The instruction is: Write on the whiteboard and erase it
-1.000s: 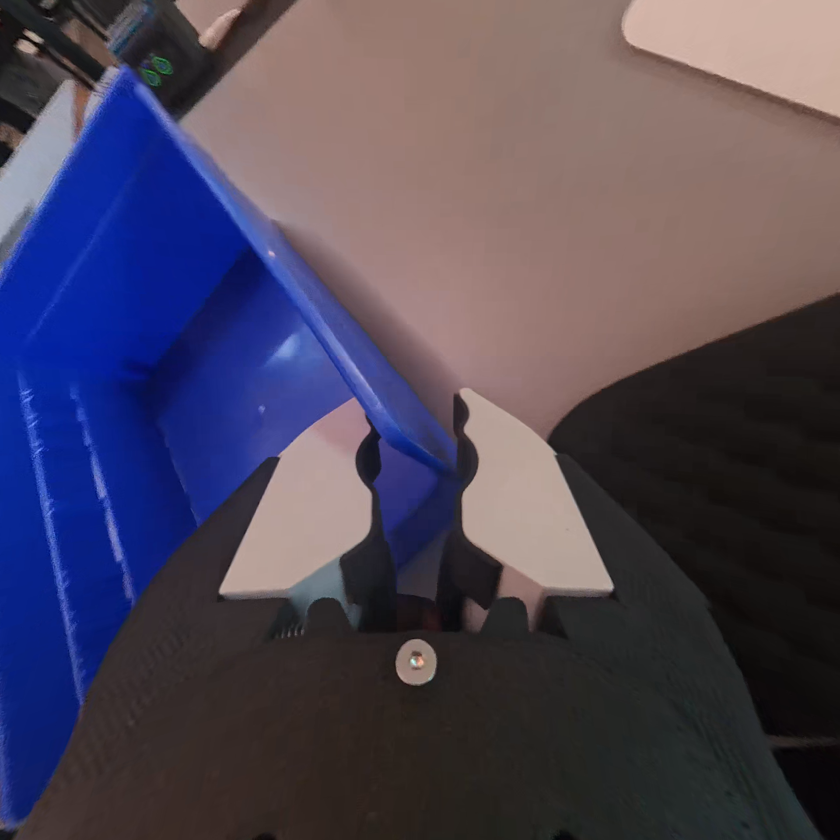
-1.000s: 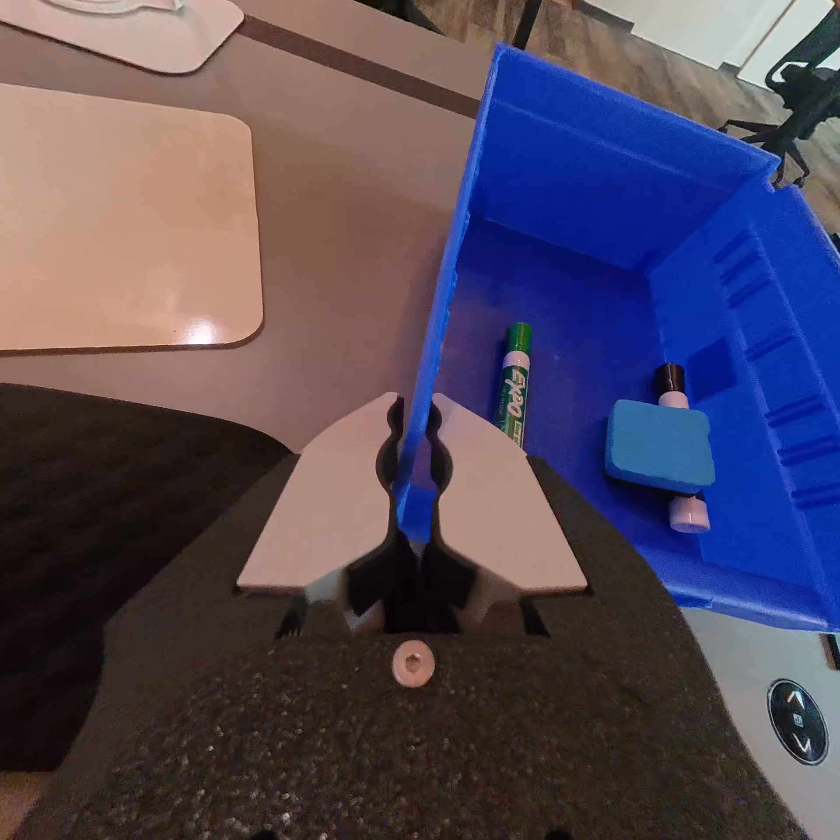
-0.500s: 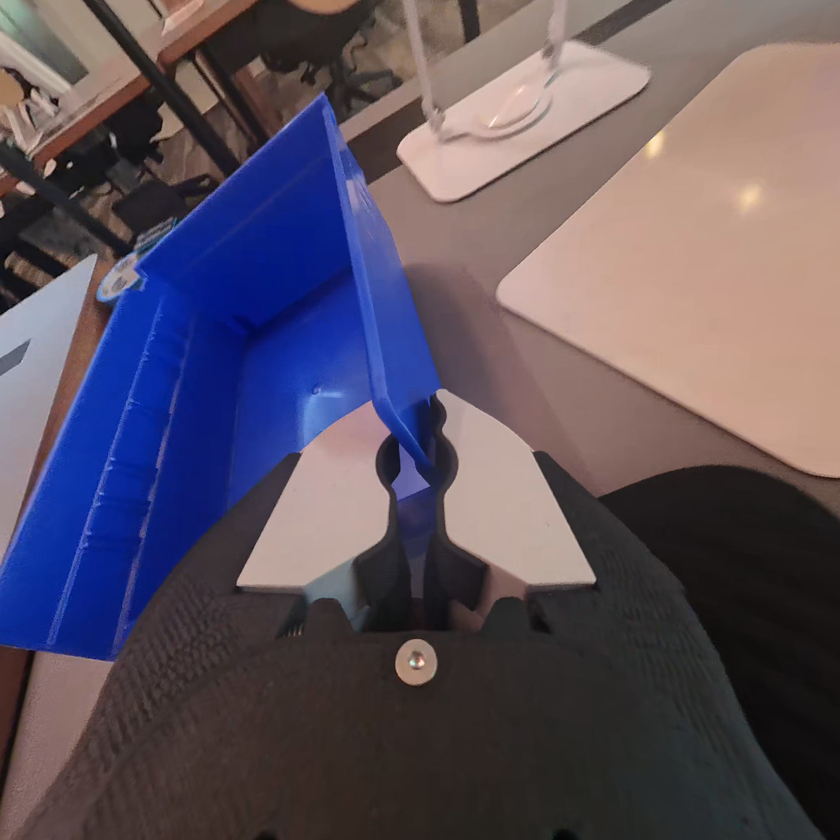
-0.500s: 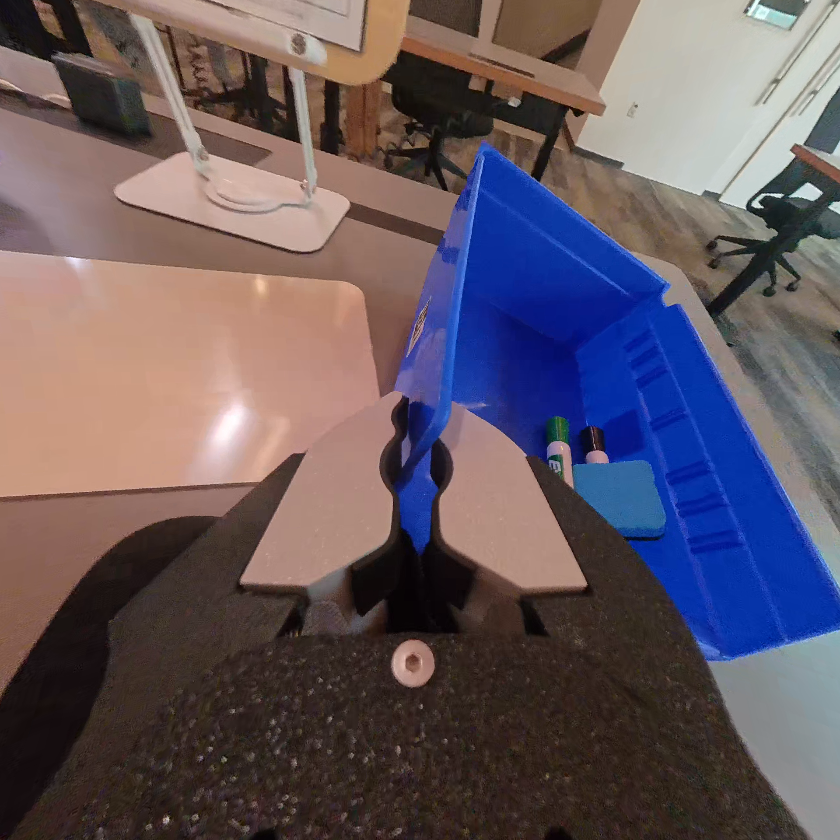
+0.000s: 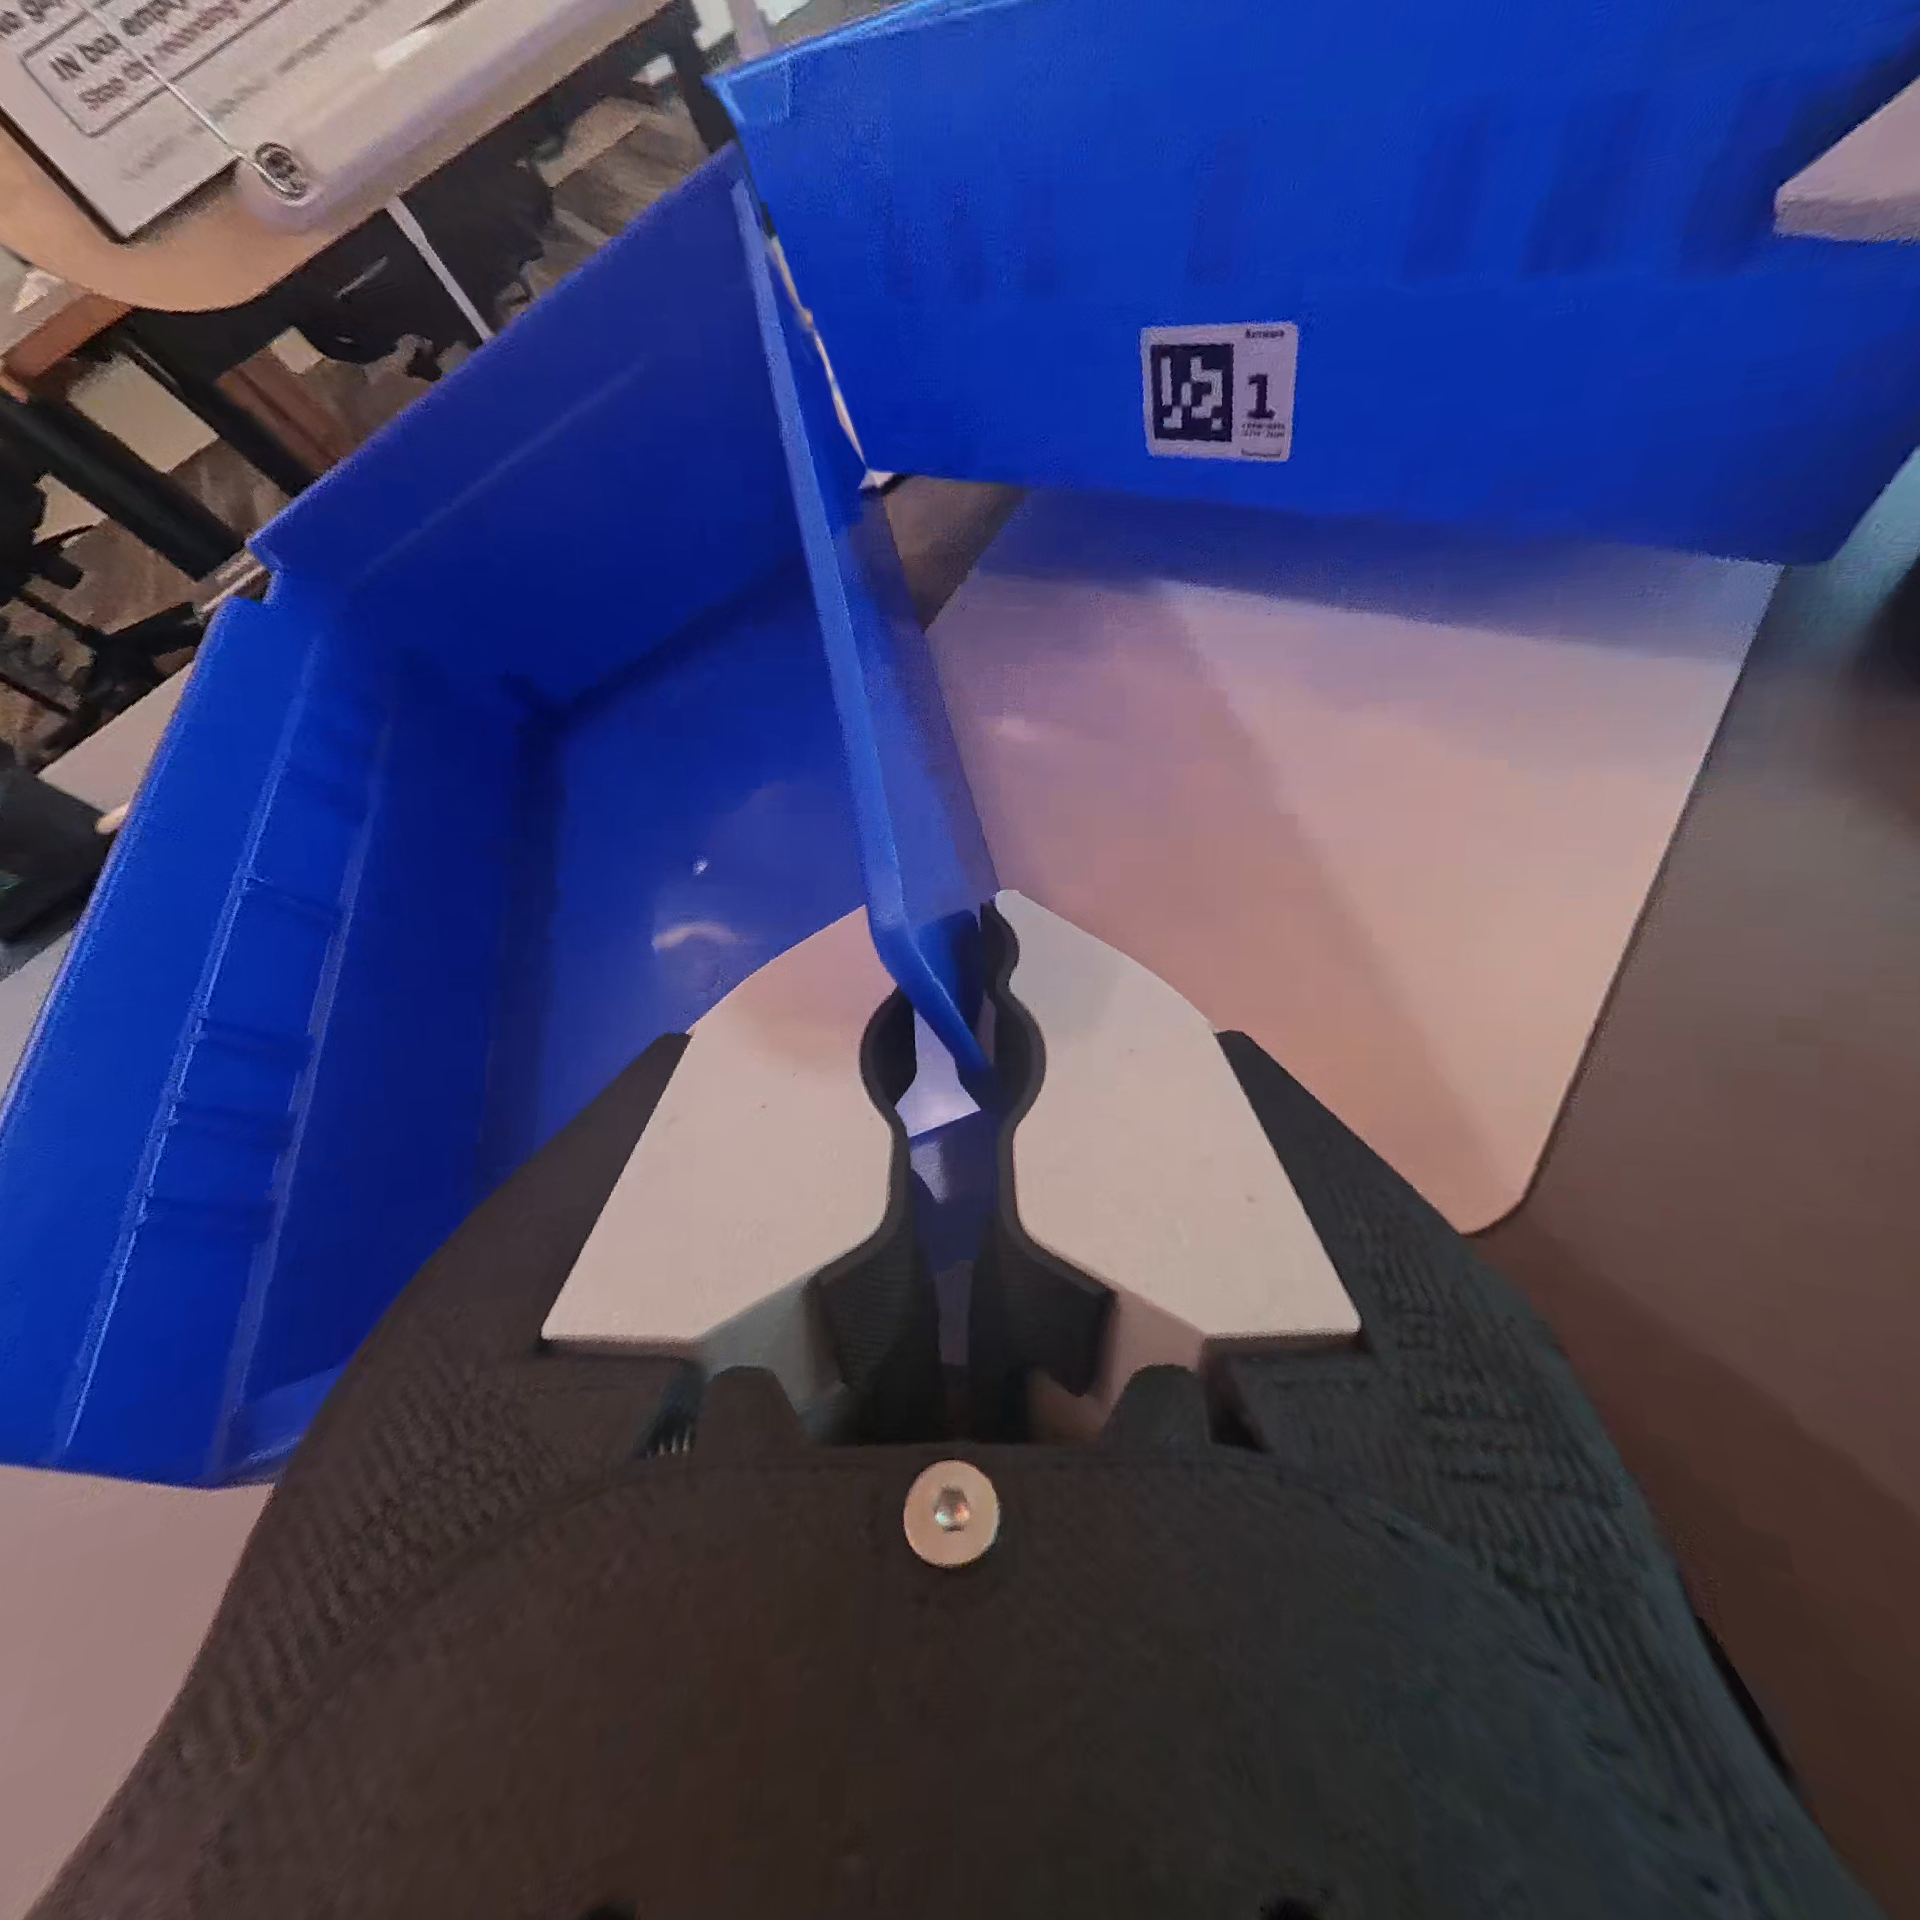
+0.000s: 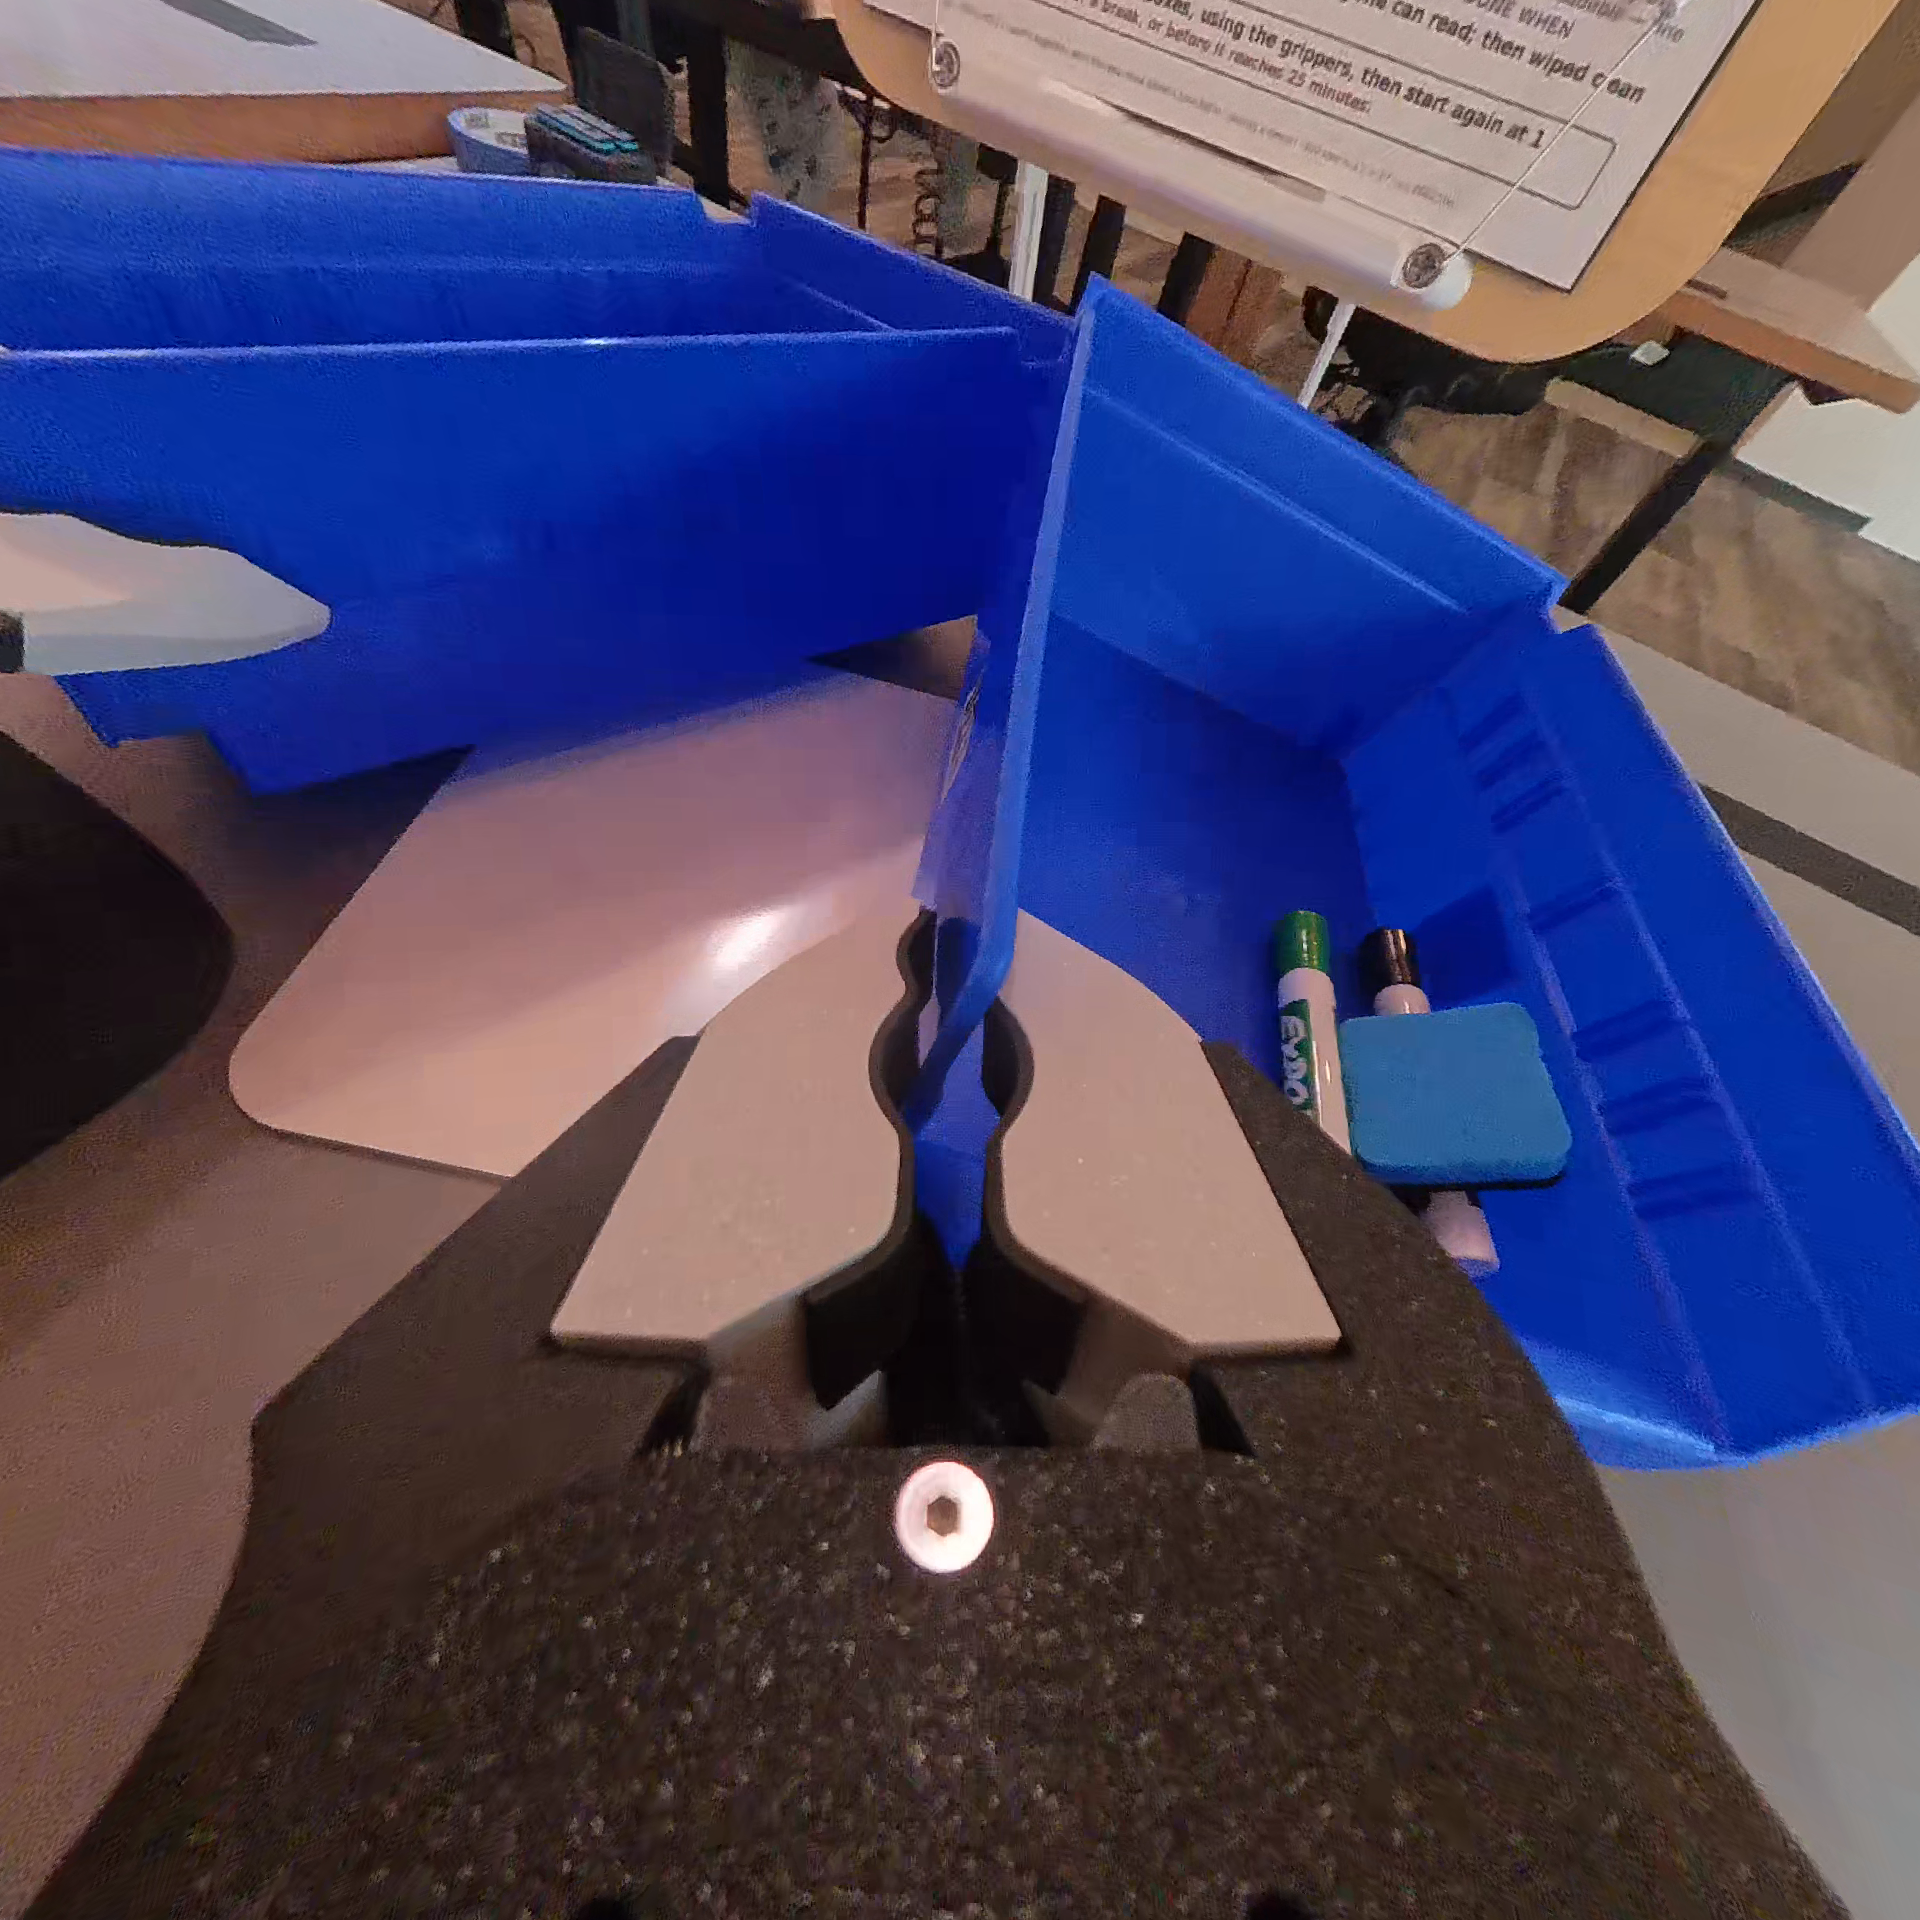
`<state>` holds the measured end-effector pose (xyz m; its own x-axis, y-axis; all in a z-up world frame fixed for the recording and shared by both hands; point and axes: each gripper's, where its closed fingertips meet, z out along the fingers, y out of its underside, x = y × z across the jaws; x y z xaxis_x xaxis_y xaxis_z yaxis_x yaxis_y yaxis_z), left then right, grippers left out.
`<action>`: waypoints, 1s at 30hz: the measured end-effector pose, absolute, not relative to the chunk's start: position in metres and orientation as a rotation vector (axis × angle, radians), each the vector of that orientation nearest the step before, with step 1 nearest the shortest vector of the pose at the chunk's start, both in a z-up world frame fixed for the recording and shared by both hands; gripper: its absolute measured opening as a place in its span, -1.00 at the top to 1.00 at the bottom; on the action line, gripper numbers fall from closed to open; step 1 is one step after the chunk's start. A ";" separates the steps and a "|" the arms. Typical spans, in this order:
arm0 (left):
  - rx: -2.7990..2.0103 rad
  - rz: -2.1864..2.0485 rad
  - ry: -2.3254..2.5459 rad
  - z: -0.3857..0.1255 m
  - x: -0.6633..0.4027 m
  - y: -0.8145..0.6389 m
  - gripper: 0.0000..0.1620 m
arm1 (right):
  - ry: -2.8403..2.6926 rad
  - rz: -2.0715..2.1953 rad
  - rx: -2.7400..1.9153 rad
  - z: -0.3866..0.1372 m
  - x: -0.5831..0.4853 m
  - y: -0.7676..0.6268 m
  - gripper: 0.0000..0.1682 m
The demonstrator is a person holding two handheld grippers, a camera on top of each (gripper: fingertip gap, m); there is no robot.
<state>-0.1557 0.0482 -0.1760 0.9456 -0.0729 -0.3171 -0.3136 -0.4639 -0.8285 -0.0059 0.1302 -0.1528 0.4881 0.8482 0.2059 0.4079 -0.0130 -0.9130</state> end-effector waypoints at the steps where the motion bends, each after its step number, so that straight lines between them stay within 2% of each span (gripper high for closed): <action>1: -2.040 0.309 0.275 -0.177 -0.157 0.050 0.88 | -1.111 0.470 -1.619 -0.155 -0.009 0.129 0.93; 4: -1.998 0.309 0.303 -0.174 -0.152 0.053 0.78 | -1.181 0.503 -1.606 -0.165 -0.022 0.117 0.85; 5: -1.959 0.297 0.305 -0.167 -0.147 0.053 0.67 | -1.197 0.570 -1.583 -0.165 -0.028 0.110 0.76; 7: -1.846 0.275 0.306 -0.146 -0.135 0.052 0.48 | -1.184 0.770 -1.469 -0.150 -0.040 0.092 0.41; 11: -1.595 -0.068 0.272 -0.105 -0.074 0.042 0.35 | -0.952 0.988 -1.174 -0.091 -0.015 0.086 0.17; 12: -1.582 -0.153 0.264 -0.104 -0.060 0.042 0.25 | -0.867 0.950 -1.133 -0.080 0.002 0.096 0.09; 15: -1.595 -0.262 0.265 -0.121 -0.030 0.054 -0.25 | -0.708 0.685 -1.088 -0.067 0.058 0.135 -0.24; 19: -1.724 -0.259 0.307 -0.158 -0.007 0.077 -0.47 | -0.770 0.409 -1.331 -0.109 0.108 0.197 -0.41; 22: -1.768 -0.221 0.271 -0.171 -0.003 0.097 -0.46 | -0.784 0.512 -1.534 -0.144 0.117 0.235 -0.30; 26: -1.816 -0.183 0.254 -0.182 -0.005 0.118 -0.36 | -0.816 0.737 -1.662 -0.164 0.098 0.255 0.02; 30: -1.870 -0.198 0.221 -0.190 -0.005 0.127 -0.25 | -0.839 0.738 -1.753 -0.168 0.090 0.254 0.76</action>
